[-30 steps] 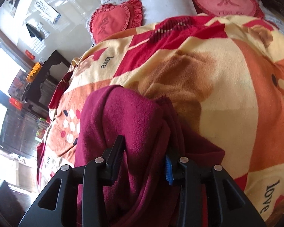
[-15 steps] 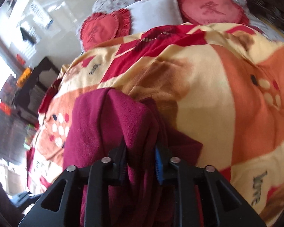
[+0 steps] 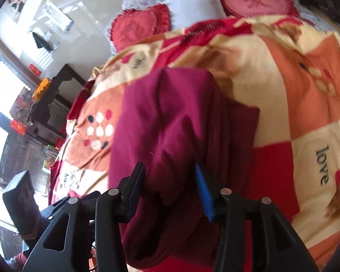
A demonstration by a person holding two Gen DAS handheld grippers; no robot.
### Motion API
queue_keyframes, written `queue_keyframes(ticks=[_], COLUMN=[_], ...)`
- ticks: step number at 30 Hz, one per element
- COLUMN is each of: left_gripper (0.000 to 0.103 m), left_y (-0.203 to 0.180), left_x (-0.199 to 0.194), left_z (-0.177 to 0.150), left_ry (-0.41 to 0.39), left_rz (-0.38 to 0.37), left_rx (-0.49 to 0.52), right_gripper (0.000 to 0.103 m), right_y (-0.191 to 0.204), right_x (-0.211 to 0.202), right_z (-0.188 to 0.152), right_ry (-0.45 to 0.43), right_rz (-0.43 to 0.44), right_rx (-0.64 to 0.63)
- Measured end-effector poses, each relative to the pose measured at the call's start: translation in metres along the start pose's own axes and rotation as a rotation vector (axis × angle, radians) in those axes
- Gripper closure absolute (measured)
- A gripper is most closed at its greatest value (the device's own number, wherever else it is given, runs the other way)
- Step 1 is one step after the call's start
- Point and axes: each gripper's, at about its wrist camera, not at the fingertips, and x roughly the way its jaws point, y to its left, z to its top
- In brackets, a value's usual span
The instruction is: Fold small clothes
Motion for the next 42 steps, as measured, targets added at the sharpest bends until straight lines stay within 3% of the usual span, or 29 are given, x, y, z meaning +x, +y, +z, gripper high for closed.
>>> queue_keyframes(ticks=[4, 8, 16, 19, 21, 25, 26, 29, 32, 35, 42], left_gripper=[0.035, 0.035, 0.033, 0.033, 0.033, 0.033, 0.033, 0.033, 0.029, 0.028, 0.027], left_y=[-0.003, -0.002, -0.003, -0.005, -0.007, -0.011, -0.011, -0.011, -0.010, -0.011, -0.014], left_x=[0.002, 0.013, 0.019, 0.021, 0.021, 0.022, 0.022, 0.024, 0.027, 0.029, 0.030], left_z=[-0.003, -0.006, -0.009, -0.009, -0.009, -0.008, -0.007, -0.006, -0.005, -0.008, -0.008], left_ry=[0.000, 0.030, 0.037, 0.043, 0.044, 0.043, 0.045, 0.043, 0.046, 0.052, 0.046], left_rz=[0.009, 0.013, 0.027, 0.026, 0.025, 0.025, 0.025, 0.025, 0.019, 0.016, 0.035], left_rx=[0.027, 0.017, 0.030, 0.027, 0.028, 0.037, 0.037, 0.038, 0.038, 0.044, 0.042], right_gripper=[0.103, 0.103, 0.103, 0.089, 0.067, 0.066, 0.067, 0.102, 0.103, 0.103, 0.103], right_y=[-0.006, -0.027, -0.025, -0.023, -0.022, -0.021, -0.021, -0.022, -0.021, -0.030, -0.045], right_x=[-0.013, -0.007, -0.022, -0.034, -0.037, -0.012, 0.000, 0.019, 0.014, 0.018, 0.010], right_z=[-0.021, -0.041, -0.040, -0.028, -0.012, 0.023, 0.031, 0.038, 0.032, 0.024, 0.015], right_ry=[-0.054, -0.016, -0.047, -0.111, -0.164, -0.152, -0.122, -0.074, -0.117, -0.122, -0.132], right_rz=[-0.076, -0.088, -0.021, 0.014, -0.001, -0.096, -0.106, -0.131, -0.154, -0.245, -0.217], right_rx=[-0.065, -0.024, -0.015, 0.031, 0.067, 0.068, 0.056, 0.027, -0.032, -0.100, -0.024])
